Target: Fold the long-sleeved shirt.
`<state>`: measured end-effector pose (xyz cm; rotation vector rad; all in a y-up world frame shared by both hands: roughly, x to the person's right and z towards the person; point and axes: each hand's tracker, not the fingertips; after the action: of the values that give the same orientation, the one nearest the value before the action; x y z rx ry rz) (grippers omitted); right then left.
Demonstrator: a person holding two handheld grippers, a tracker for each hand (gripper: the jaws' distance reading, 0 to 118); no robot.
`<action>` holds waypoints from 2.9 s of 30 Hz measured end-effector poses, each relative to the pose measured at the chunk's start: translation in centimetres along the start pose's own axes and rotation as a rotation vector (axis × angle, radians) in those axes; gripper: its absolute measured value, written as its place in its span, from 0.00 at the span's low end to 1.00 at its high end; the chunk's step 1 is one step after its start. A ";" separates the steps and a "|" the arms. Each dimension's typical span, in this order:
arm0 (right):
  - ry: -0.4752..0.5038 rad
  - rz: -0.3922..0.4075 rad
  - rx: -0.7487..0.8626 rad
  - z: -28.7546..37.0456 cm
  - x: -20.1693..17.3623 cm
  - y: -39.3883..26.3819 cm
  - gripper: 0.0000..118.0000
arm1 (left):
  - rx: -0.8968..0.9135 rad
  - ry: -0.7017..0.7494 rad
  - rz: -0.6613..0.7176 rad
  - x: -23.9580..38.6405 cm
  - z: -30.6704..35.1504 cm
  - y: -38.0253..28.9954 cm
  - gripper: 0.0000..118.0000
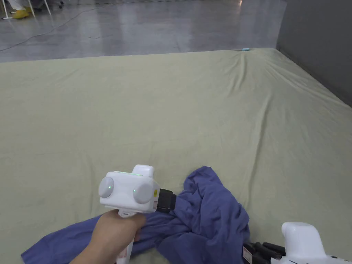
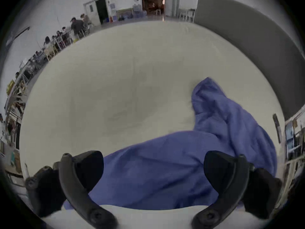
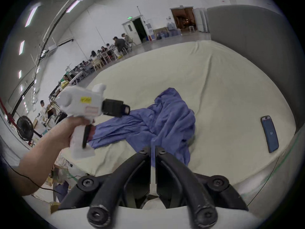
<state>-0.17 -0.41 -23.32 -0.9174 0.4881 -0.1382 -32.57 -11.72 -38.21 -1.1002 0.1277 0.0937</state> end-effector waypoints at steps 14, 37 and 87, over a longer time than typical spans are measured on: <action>-0.046 -0.132 -0.047 -2.9 4.3 1.0 0.68 | 0.034 -0.104 0.012 -2.0 2.7 1.6 0.00; 0.055 0.044 -0.018 -4.8 1.1 15.9 0.07 | 0.250 -0.277 0.316 -10.1 16.7 3.6 0.00; -0.148 0.548 -0.150 -15.0 -3.5 9.2 0.07 | 0.122 -0.157 0.285 -14.0 11.1 -6.8 0.00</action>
<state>-11.01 -4.64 -37.03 -0.9016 0.6002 0.4660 -44.80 -5.02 -25.17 -0.9441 0.1466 0.4222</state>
